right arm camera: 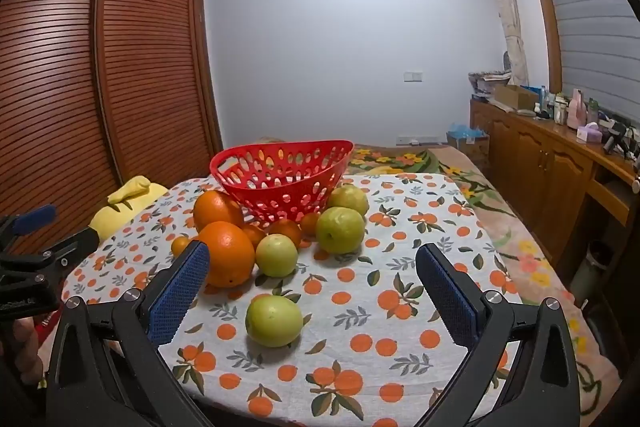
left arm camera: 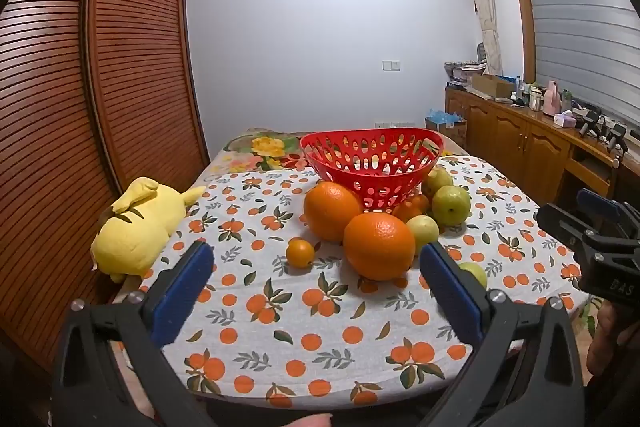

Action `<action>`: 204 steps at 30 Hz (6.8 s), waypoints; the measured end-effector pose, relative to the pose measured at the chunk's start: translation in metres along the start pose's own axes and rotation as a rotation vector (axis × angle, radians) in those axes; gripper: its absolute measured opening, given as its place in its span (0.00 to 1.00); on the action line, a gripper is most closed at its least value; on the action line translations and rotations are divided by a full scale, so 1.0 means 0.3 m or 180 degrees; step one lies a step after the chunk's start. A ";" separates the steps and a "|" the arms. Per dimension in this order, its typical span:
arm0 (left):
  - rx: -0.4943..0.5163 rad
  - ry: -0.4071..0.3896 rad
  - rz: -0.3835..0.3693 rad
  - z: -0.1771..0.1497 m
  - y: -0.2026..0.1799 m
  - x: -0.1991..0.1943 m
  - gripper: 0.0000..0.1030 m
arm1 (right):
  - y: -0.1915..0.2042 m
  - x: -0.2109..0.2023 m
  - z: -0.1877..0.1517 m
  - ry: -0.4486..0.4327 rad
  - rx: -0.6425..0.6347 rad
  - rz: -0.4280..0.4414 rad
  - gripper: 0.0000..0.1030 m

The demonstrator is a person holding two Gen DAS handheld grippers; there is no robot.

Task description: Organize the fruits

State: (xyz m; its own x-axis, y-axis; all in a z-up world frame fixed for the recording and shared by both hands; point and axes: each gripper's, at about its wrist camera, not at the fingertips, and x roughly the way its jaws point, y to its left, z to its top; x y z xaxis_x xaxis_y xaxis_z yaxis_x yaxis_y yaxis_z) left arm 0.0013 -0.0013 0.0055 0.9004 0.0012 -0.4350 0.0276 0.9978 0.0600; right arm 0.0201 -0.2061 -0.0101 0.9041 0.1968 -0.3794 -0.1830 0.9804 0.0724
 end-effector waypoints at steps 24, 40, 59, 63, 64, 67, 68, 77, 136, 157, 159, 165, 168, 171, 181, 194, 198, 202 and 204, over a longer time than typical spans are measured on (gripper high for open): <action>-0.0021 -0.0026 -0.0010 -0.002 0.005 -0.015 1.00 | -0.005 -0.001 -0.001 -0.0008 0.0010 -0.0002 1.00; -0.0024 -0.0038 -0.0014 0.029 0.010 -0.037 1.00 | -0.002 -0.001 0.000 -0.0020 0.0009 -0.0006 1.00; -0.0025 -0.0051 -0.0012 0.026 0.009 -0.039 1.00 | -0.003 -0.002 0.000 -0.0021 0.0012 -0.0002 1.00; -0.0026 -0.0051 -0.0011 0.026 0.008 -0.039 1.00 | -0.002 -0.002 -0.001 -0.0024 0.0011 -0.0003 1.00; -0.0026 -0.0049 -0.0014 0.029 0.008 -0.041 1.00 | -0.002 -0.002 -0.001 -0.0024 0.0012 -0.0005 1.00; -0.0023 -0.0053 -0.0011 0.025 0.008 -0.039 1.00 | -0.001 -0.001 -0.001 -0.0024 0.0010 -0.0003 1.00; -0.0025 -0.0052 -0.0012 0.025 0.008 -0.039 1.00 | -0.001 -0.001 -0.001 -0.0024 0.0010 -0.0002 1.00; -0.0028 0.0016 -0.0021 0.032 0.003 -0.037 1.00 | 0.028 0.027 -0.030 -0.0012 0.0016 0.0002 1.00; 0.0108 0.1211 -0.0480 -0.091 0.137 0.626 0.75 | 0.076 0.425 -0.162 0.1221 -0.0311 0.0794 0.53; 0.0011 0.1383 -0.0497 -0.088 0.158 0.767 0.37 | 0.065 0.494 -0.068 0.1140 -0.0393 0.0840 0.53; 0.0015 0.1367 -0.0504 -0.085 0.154 0.762 0.34 | 0.063 0.497 -0.065 0.1137 -0.0395 0.0840 0.53; -0.0003 0.1267 -0.0483 -0.061 0.163 0.726 0.34 | 0.057 0.494 -0.048 0.1108 -0.0394 0.0841 0.53; -0.0019 0.1178 -0.0496 -0.030 0.167 0.693 0.34 | 0.050 0.493 -0.025 0.1080 -0.0392 0.0834 0.53; 0.0002 0.1069 -0.0530 0.015 0.163 0.657 0.34 | 0.041 0.492 0.005 0.1035 -0.0390 0.0833 0.53; 0.0058 0.0815 -0.0670 0.171 0.132 0.615 0.34 | 0.009 0.525 0.139 0.0868 -0.0427 0.0834 0.53; 0.0178 0.0694 -0.0766 0.320 0.045 0.696 0.34 | -0.010 0.680 0.277 0.0876 -0.0518 0.0913 0.53; 0.0213 0.0712 -0.0795 0.340 0.026 0.741 0.34 | -0.018 0.741 0.284 0.0961 -0.0520 0.0931 0.53; 0.0244 0.0763 -0.0824 0.351 0.006 0.786 0.34 | -0.020 0.775 0.288 0.1001 -0.0528 0.0969 0.53; 0.0250 0.0783 -0.0832 0.358 0.000 0.805 0.34 | -0.019 0.789 0.292 0.1026 -0.0532 0.0982 0.53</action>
State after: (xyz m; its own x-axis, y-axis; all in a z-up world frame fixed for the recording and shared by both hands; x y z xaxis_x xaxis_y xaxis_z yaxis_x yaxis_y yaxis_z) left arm 0.2655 -0.0081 -0.0030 0.7274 -0.2277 -0.6474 0.2848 0.9584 -0.0170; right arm 0.2689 -0.1647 -0.0196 0.6367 0.4414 -0.6324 -0.5076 0.8572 0.0873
